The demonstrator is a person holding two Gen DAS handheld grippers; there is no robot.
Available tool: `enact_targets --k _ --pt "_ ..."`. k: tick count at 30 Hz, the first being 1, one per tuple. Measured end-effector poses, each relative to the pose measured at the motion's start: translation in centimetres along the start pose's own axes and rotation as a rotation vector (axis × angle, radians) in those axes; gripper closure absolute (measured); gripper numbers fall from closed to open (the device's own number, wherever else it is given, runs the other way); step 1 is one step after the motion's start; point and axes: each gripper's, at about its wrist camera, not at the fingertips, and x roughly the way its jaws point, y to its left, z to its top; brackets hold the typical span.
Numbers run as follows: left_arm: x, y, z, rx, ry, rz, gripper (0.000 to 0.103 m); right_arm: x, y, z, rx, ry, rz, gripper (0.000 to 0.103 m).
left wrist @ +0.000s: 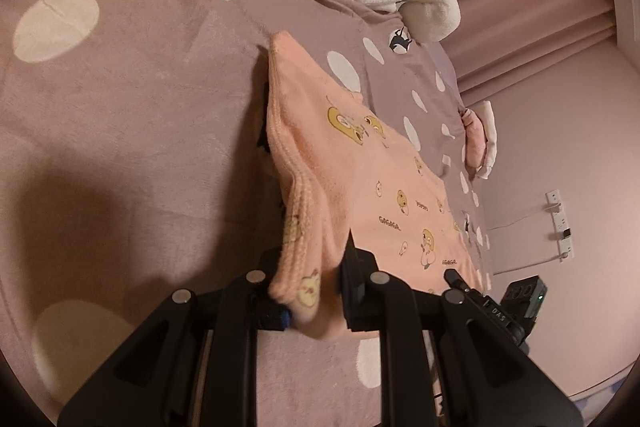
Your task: Fold small clothes
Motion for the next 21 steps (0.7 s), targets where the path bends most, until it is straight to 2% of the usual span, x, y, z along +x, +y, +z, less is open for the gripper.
enact_targets --k 5,8,10,12,14,15,16,19,21 --pt "-1.2 -0.6 -0.4 0.063 -0.051 0.044 0.086 -1.1 0.5 -0.2 -0.029 -0.022 -0.02 0.095" --pt "-1.5 -0.4 -0.3 0.069 -0.069 0.075 0.086 -0.8 0.2 -0.3 -0.013 -0.006 -0.046 0.095" --pt "-2.0 -0.2 -0.3 0.078 -0.11 0.125 0.086 -0.7 -0.1 -0.5 0.0 0.013 -0.054 0.095" --pt "-2.4 -0.2 -0.1 0.095 -0.15 0.202 0.081 -0.9 0.2 -0.6 -0.021 0.013 -0.09 0.095" --pt "-2.8 -0.1 0.0 0.104 -0.18 0.256 0.067 -1.2 0.8 -0.6 -0.054 0.011 -0.14 0.095" --pt "-2.9 0.1 0.0 0.099 -0.183 0.258 0.061 -1.3 0.9 -0.6 -0.061 0.01 -0.151 0.095" --pt "-2.9 0.2 0.1 0.088 -0.184 0.254 0.051 -1.5 1.0 -0.6 -0.064 0.006 -0.158 0.095" --pt "-3.0 1.0 0.3 0.031 -0.164 0.188 0.03 -1.5 0.9 -0.6 -0.057 0.009 -0.176 0.095" --pt "-2.9 1.3 0.2 0.009 -0.134 0.116 0.024 -1.3 0.6 -0.6 -0.038 0.019 -0.191 0.09"
